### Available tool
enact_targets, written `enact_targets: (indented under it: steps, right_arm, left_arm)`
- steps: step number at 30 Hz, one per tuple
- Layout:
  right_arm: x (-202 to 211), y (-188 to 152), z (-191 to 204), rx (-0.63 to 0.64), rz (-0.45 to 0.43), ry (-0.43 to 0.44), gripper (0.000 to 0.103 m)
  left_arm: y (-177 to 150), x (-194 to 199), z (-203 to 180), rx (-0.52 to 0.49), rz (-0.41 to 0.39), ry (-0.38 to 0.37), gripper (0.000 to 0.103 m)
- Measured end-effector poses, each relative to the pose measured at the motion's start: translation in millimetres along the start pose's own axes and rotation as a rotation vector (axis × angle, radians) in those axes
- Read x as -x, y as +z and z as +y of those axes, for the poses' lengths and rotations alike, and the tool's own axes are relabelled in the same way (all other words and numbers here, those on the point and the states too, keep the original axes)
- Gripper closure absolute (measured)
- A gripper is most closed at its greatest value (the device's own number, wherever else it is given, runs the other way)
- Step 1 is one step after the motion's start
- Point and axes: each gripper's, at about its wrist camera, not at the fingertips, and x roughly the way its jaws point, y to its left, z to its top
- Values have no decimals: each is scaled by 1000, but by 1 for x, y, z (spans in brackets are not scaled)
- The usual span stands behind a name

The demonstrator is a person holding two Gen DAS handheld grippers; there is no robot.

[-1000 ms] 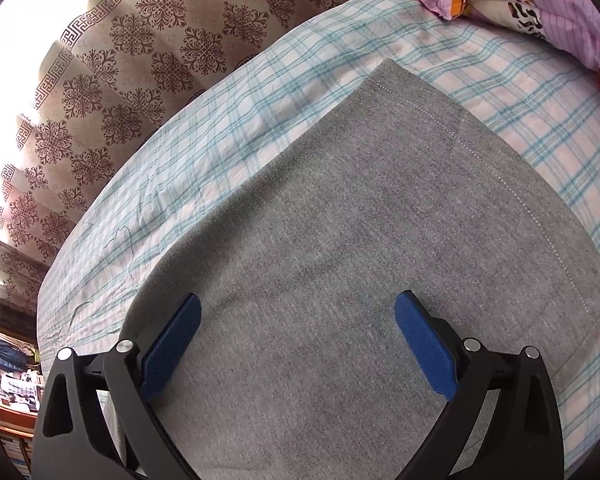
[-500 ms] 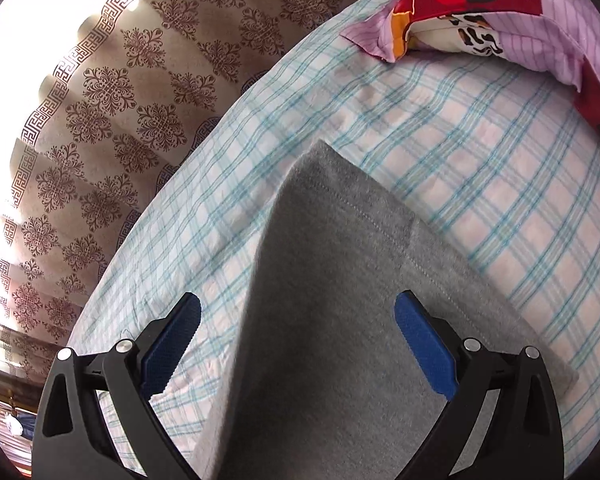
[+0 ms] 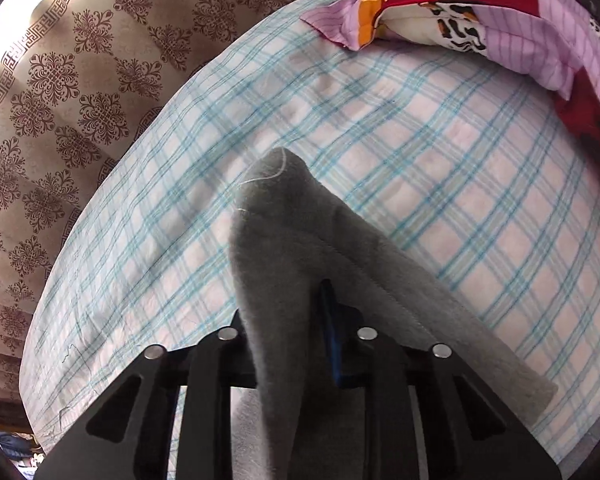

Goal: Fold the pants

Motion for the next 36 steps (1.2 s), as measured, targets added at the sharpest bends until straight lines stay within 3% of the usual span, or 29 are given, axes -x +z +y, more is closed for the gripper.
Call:
enact_targets:
  steps: [3,11,20,25,30,36]
  right_arm:
    - [28,0,-19,-1,-28,42,98]
    - [143,-20,-55,84,-148,136,100]
    - [252,-96,-144,36,-225,197,100]
    - [274,-148,-206,-35,-225,193,99]
    - [275,-207,-260,-98,-217,168,100]
    - [261,-253,-288,-87,-223,99,100]
  left_arm:
    - [2,5,8,12,-27,17,97]
    - [9,25,42,65,-98,55,97]
    - [-10,57,43,18,-151,12,97]
    - [-32,76,27,-63,-176,-31,97]
    - [-61,84,7,-142,-142,-71,97]
    - [-94,76,-19,-266,-79,-84,97]
